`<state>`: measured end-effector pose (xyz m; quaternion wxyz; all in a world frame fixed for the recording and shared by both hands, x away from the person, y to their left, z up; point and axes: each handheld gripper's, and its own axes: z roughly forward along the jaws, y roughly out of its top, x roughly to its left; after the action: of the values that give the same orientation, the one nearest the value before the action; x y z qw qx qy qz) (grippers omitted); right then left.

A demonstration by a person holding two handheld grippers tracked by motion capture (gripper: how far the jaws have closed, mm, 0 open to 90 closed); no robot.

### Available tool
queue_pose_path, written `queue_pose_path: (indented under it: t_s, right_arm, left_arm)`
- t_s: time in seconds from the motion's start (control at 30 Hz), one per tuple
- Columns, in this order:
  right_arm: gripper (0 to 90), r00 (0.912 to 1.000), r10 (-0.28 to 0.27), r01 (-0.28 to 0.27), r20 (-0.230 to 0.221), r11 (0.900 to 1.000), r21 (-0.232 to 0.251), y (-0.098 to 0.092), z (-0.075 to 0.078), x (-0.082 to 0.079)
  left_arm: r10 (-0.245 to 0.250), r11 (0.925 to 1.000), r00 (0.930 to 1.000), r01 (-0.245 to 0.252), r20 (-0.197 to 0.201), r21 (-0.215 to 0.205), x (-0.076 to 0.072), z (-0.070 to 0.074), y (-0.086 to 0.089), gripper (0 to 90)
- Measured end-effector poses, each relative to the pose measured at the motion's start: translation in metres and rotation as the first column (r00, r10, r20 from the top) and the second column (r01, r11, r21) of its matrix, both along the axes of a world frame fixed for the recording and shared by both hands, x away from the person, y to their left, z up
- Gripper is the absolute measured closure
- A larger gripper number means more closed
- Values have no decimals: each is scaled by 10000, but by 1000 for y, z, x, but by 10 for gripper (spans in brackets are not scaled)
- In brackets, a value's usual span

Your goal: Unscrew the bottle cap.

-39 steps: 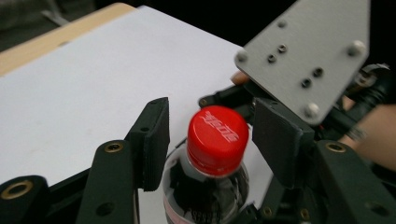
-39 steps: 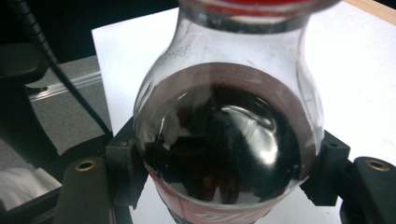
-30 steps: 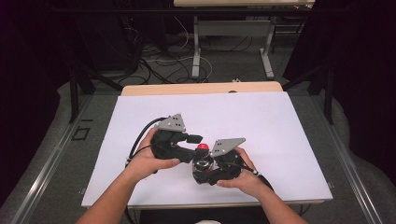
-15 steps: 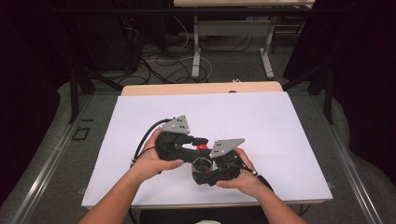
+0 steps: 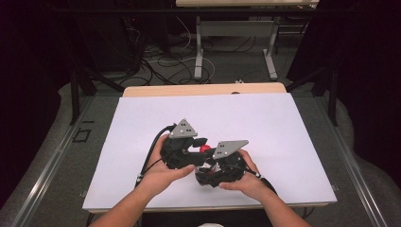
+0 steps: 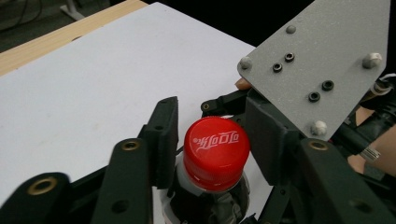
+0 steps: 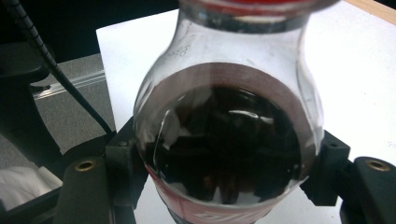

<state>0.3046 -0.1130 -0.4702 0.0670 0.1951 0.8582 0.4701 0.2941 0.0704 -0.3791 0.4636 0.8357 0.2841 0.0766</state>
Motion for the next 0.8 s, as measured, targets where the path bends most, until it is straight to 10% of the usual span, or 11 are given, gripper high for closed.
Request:
queue_pose_path:
  t_s: [0.23, 0.8]
  right_arm:
    - [301, 9997, 236, -236, -1, 9997, -55, -1, 1, 0]
    - [301, 9984, 564, -564, -41, 9984, 5, 3, 2, -4]
  left_arm:
    - [-1215, 9925, 9923, 1212, -228, -176, 13, 4, 14, 450]
    - [-3921, 9184, 9195, 3895, -272, -696, 33, -2, 22, 592]
